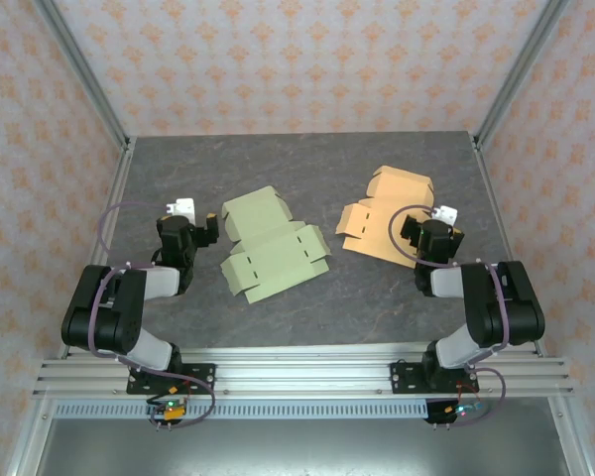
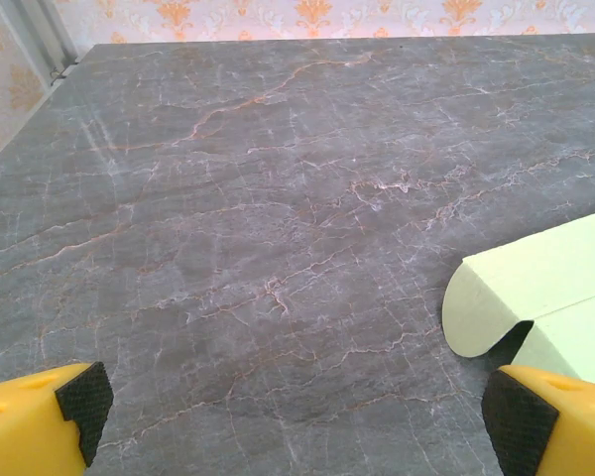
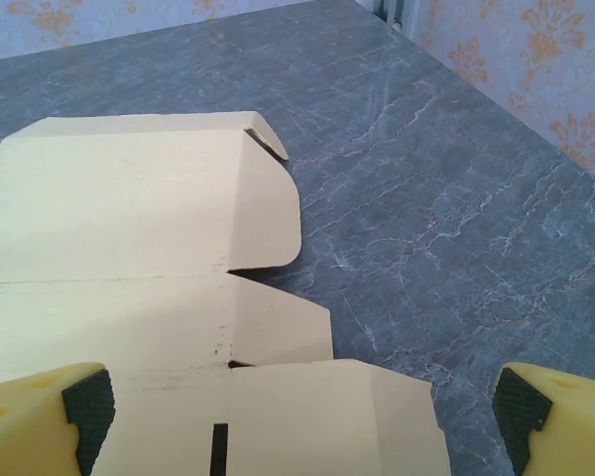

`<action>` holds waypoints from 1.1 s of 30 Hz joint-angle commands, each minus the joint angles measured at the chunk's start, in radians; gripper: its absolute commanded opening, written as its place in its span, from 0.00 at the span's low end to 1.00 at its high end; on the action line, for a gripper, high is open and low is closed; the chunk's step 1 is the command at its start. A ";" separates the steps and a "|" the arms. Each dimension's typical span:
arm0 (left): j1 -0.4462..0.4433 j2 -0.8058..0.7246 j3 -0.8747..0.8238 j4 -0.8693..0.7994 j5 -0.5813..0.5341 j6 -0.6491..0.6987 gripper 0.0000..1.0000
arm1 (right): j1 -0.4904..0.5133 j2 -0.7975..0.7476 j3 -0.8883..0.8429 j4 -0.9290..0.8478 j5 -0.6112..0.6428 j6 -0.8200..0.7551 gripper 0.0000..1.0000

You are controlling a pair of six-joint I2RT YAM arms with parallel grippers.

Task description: Fold the paper box

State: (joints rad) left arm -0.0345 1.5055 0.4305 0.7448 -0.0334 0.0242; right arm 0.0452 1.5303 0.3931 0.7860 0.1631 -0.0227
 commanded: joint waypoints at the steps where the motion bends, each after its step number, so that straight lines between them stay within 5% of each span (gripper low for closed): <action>1: 0.004 -0.007 -0.003 -0.003 -0.010 -0.009 1.00 | 0.001 -0.013 0.014 0.006 -0.008 0.001 0.99; 20: 0.005 -0.007 -0.003 -0.004 -0.010 -0.009 1.00 | 0.001 -0.014 0.011 0.009 -0.008 0.001 0.99; 22: -0.004 -0.026 0.001 -0.015 -0.072 -0.024 1.00 | 0.001 -0.059 0.019 -0.032 0.032 0.016 0.99; 27: -0.152 -0.338 0.209 -0.524 -0.372 -0.087 1.00 | 0.002 -0.322 0.214 -0.547 0.023 0.086 0.99; 33: -0.153 -0.444 0.419 -0.919 -0.211 -0.589 1.00 | -0.011 -0.341 0.352 -0.692 -0.128 0.439 0.99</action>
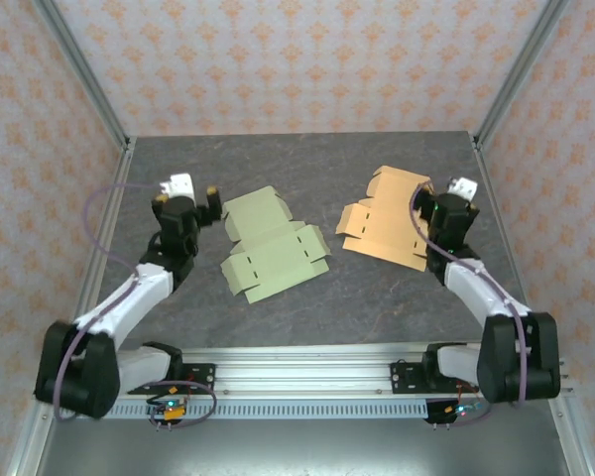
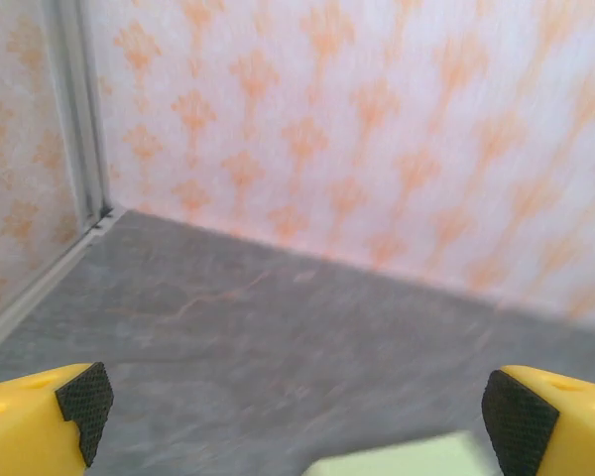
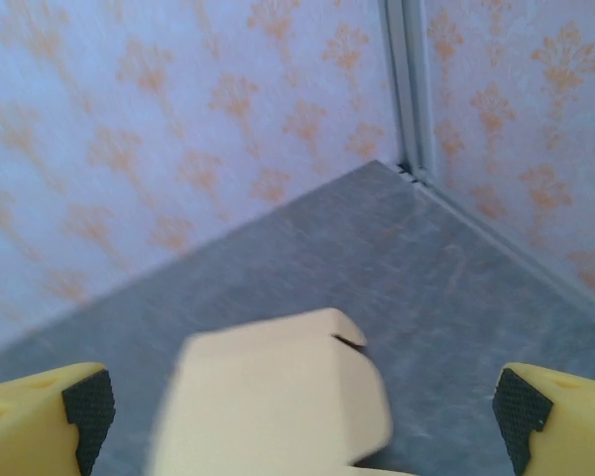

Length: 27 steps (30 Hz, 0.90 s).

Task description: Fold the paper box

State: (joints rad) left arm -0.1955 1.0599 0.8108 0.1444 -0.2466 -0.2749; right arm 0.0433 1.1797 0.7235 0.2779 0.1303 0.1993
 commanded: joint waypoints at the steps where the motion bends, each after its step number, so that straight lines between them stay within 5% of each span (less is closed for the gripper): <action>1: 0.007 0.013 0.060 -0.365 0.069 -0.342 1.00 | -0.009 0.015 0.032 -0.151 -0.258 0.211 0.99; 4: 0.007 0.088 0.068 -0.382 0.385 -0.355 1.00 | 0.037 0.139 0.101 -0.145 -0.616 0.263 0.99; 7: -0.001 0.152 0.029 -0.455 0.521 -0.365 1.00 | 0.155 0.261 0.118 -0.190 -0.776 0.283 0.99; 12: -0.011 0.137 -0.076 -0.450 0.479 -0.275 1.00 | 0.329 0.276 -0.058 -0.090 -0.741 0.506 1.00; 17: -0.018 0.184 -0.149 -0.335 0.513 -0.338 1.00 | 0.395 0.297 -0.215 0.211 -0.653 0.861 0.97; 27: -0.025 0.304 -0.118 -0.321 0.499 -0.342 1.00 | 0.494 0.408 -0.202 0.487 -0.476 1.208 0.82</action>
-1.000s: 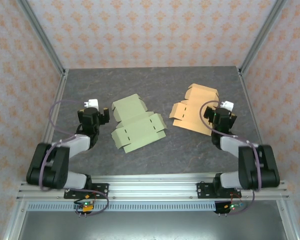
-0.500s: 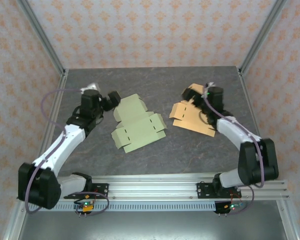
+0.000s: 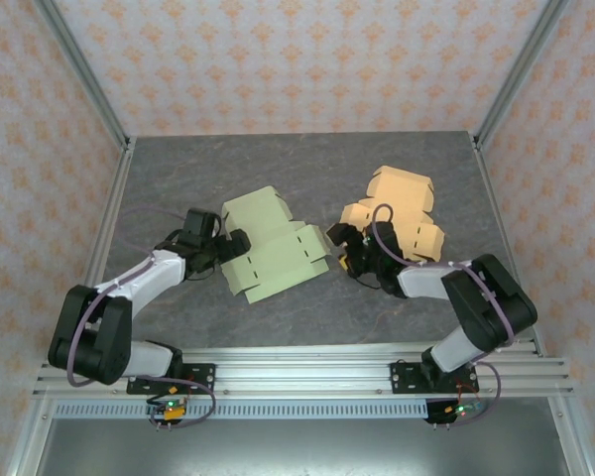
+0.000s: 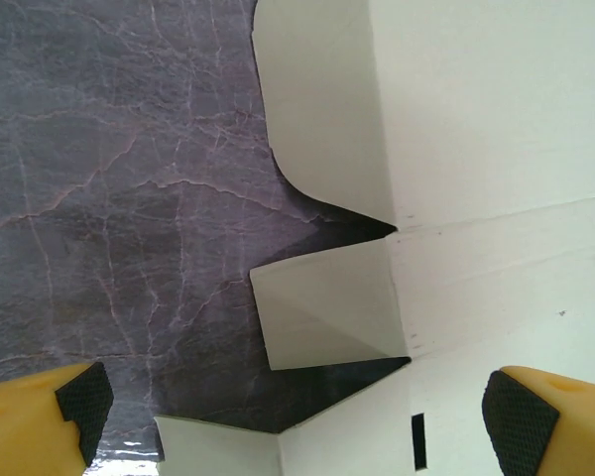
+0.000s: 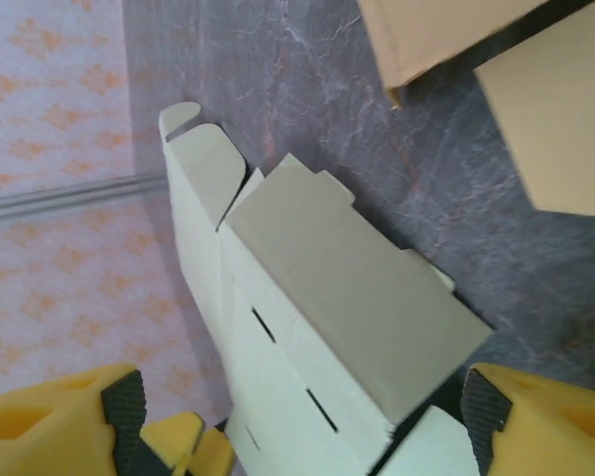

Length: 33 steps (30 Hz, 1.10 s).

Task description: Fold the paper box

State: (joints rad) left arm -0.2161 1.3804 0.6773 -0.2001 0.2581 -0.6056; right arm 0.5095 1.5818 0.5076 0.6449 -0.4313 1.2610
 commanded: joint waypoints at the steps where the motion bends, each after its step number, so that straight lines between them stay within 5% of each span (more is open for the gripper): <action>1: -0.005 -0.018 0.015 0.022 -0.008 -0.011 1.00 | 0.043 -0.006 0.014 0.090 0.109 0.162 0.81; 8: -0.005 0.007 0.007 0.037 0.004 -0.015 1.00 | 0.107 -0.139 0.031 -0.180 0.221 0.189 0.82; 21: -0.005 0.030 0.027 0.041 0.047 -0.025 1.00 | 0.119 0.070 0.114 -0.077 0.184 0.265 0.75; 33: -0.005 0.036 0.028 0.028 0.040 -0.033 1.00 | 0.121 -0.054 0.114 -0.321 0.257 0.263 0.85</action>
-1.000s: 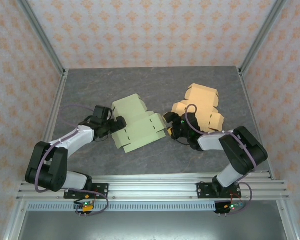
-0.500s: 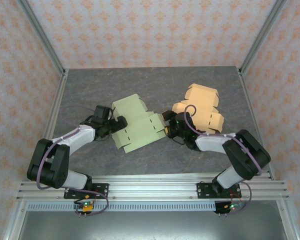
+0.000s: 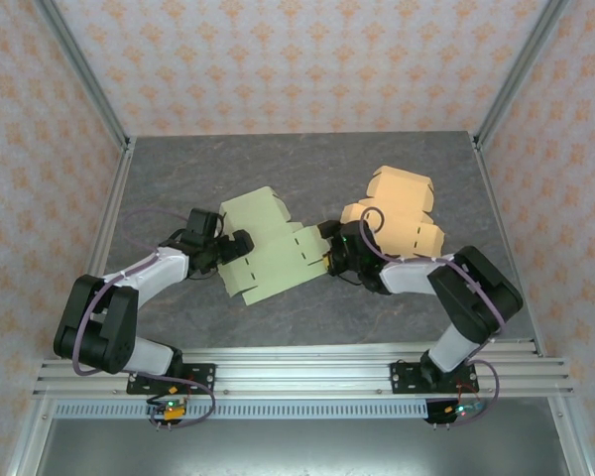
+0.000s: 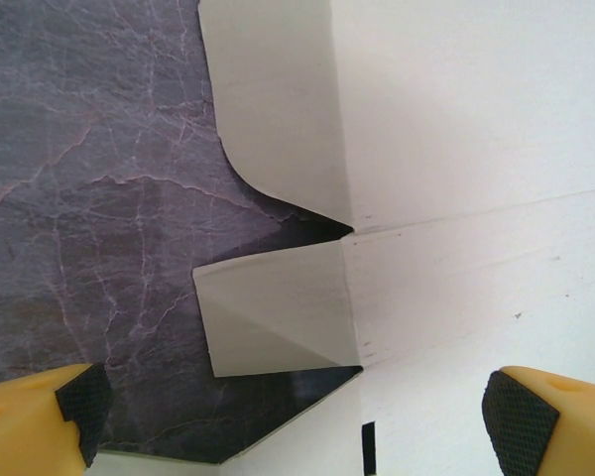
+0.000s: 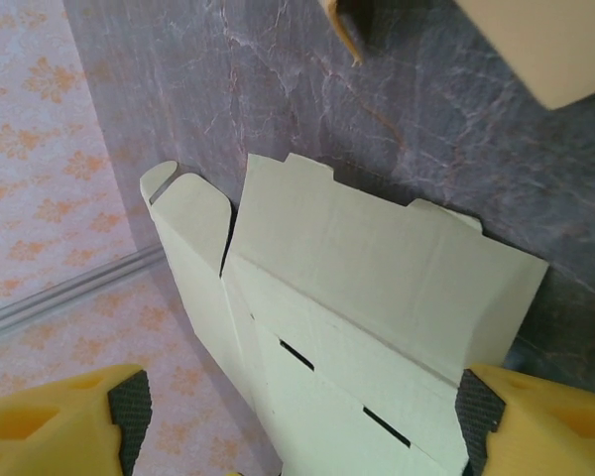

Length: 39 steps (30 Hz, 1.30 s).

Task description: Fold the paper box

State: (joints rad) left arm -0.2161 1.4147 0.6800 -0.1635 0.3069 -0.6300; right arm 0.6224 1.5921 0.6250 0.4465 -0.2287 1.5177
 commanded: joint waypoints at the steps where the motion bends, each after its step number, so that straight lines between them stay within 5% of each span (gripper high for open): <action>1: -0.005 0.000 0.025 -0.009 -0.010 -0.008 1.00 | 0.009 -0.077 -0.005 -0.145 0.062 -0.001 0.86; 8: -0.006 0.008 0.026 -0.003 -0.007 -0.014 1.00 | 0.008 -0.026 -0.008 -0.081 0.044 0.003 0.86; 15: -0.006 0.000 0.024 -0.007 -0.002 -0.014 1.00 | 0.010 0.060 0.028 0.026 0.021 0.004 0.75; 27: -0.008 0.001 0.038 -0.024 0.011 0.001 1.00 | 0.010 0.201 0.102 0.217 -0.004 -0.061 0.25; 31: -0.006 -0.021 0.056 -0.064 -0.004 0.012 1.00 | 0.008 0.203 0.132 0.220 -0.011 -0.132 0.09; 36: -0.003 -0.136 0.129 -0.173 -0.071 0.045 1.00 | -0.002 0.112 0.158 0.111 0.041 -0.336 0.07; 39: 0.005 -0.209 0.209 -0.260 -0.129 0.064 1.00 | -0.015 0.015 0.212 -0.007 0.080 -0.596 0.07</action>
State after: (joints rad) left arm -0.2161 1.2854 0.8013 -0.3183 0.2607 -0.6022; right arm 0.6220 1.7130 0.7650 0.5411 -0.2119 1.1969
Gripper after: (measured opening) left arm 0.998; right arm 0.070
